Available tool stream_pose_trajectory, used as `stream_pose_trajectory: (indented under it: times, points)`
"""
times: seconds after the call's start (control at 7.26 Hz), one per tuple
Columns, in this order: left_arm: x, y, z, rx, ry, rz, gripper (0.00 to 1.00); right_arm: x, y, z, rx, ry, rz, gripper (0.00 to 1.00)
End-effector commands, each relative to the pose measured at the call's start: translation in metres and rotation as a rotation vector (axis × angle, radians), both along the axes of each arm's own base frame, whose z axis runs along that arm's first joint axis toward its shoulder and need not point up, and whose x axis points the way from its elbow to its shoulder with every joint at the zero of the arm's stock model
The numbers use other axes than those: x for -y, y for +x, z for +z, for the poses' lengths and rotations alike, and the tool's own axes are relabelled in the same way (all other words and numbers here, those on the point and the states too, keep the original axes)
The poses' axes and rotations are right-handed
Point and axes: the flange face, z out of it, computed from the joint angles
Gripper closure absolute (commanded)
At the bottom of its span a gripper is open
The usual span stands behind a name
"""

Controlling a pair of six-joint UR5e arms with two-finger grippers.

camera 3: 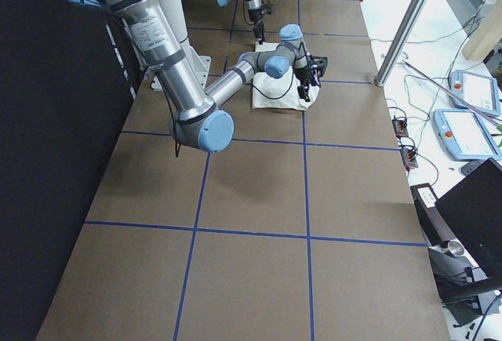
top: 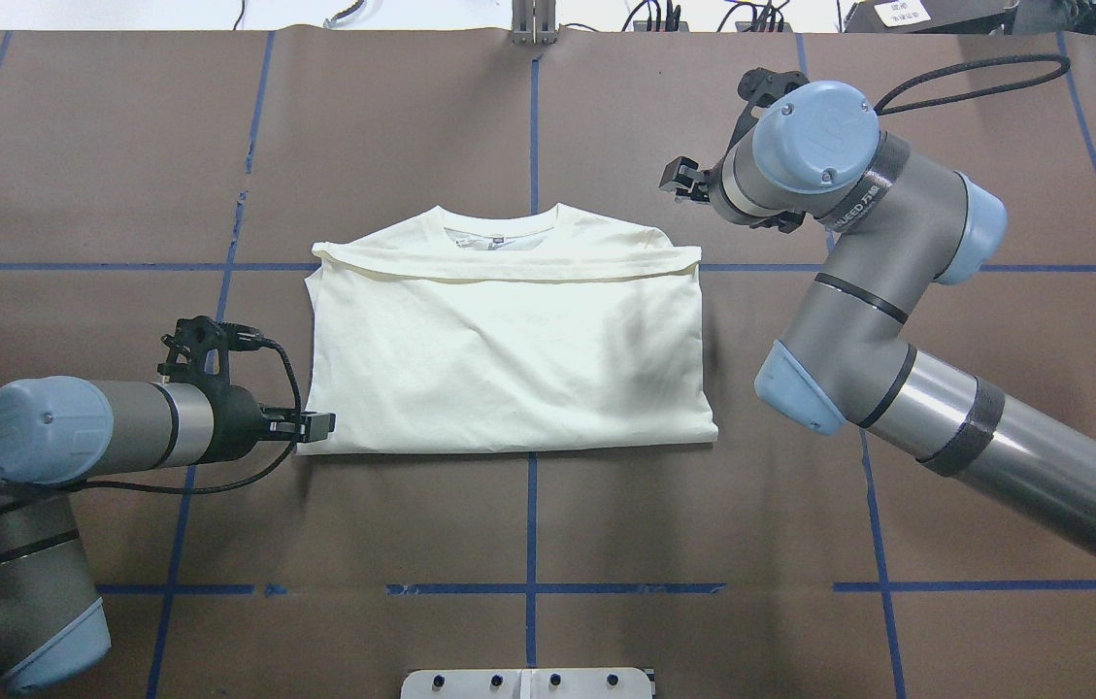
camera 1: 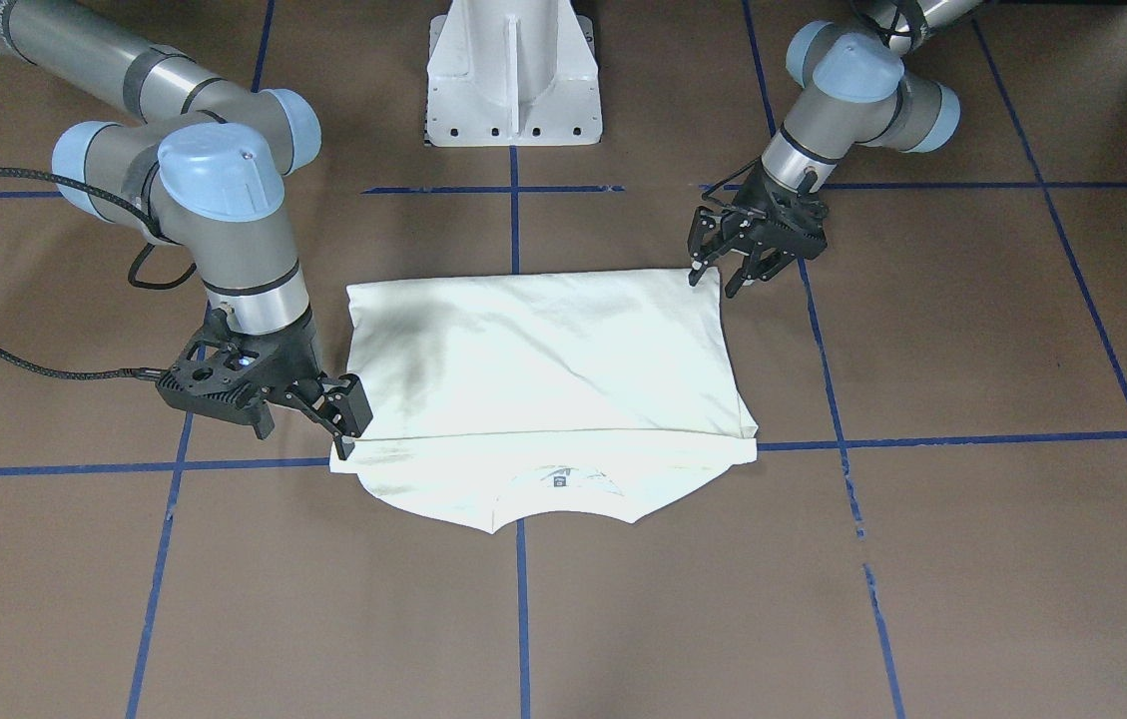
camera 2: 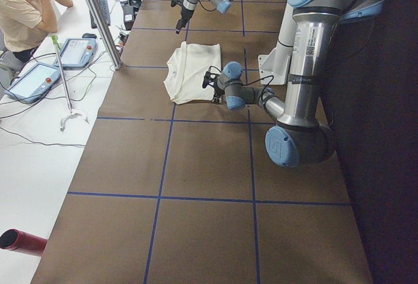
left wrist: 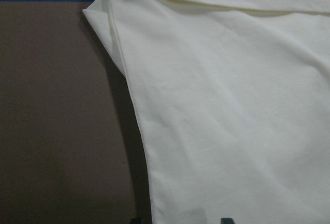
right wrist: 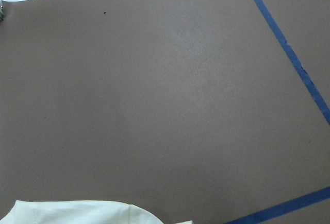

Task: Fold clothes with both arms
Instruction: 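Release the hem and bring the left gripper to the folded shirt's near corner, then grasp the near corner with the left gripper and swing it away, rotating the shirt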

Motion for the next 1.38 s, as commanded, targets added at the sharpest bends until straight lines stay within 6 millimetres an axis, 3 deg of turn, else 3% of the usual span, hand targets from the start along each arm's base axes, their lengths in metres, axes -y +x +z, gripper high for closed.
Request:
stream_pose_trajectory:
  times: [0.0, 0.28, 0.41, 0.55, 0.69, 0.96, 1.1, 1.24]
  points:
    - [-0.007, 0.007, 0.002, 0.002, -0.002, 0.017, 0.41, 0.0, 0.0, 0.0, 0.001, -0.001, 0.001, 0.0]
    - [-0.018, 0.014, 0.001, -0.005, -0.017, 0.027, 0.46, 0.0, 0.0, 0.002, -0.001, -0.003, 0.001, 0.0]
    - [-0.021, 0.017, -0.001, -0.011, -0.031, 0.026, 0.63, 0.0, 0.0, 0.002, 0.0, -0.005, 0.003, 0.0]
    - [-0.021, 0.016, -0.003, -0.014, -0.031, 0.024, 0.9, -0.001, 0.001, 0.0, 0.005, -0.004, 0.006, 0.0]
    - [-0.021, 0.015, -0.005, -0.016, -0.027, 0.022, 1.0, -0.001, 0.001, -0.001, 0.007, -0.003, 0.007, 0.0]
    - [-0.018, 0.01, -0.004, -0.009, -0.016, 0.014, 1.0, -0.001, 0.001, 0.0, 0.006, -0.004, 0.007, 0.0]
    - [-0.006, 0.005, 0.001, 0.024, 0.035, 0.014, 1.0, -0.001, 0.001, 0.0, 0.006, -0.004, 0.007, 0.0]
    - [0.027, -0.018, 0.007, 0.08, 0.146, 0.003, 1.0, -0.001, 0.001, 0.0, 0.006, -0.003, 0.006, 0.0]
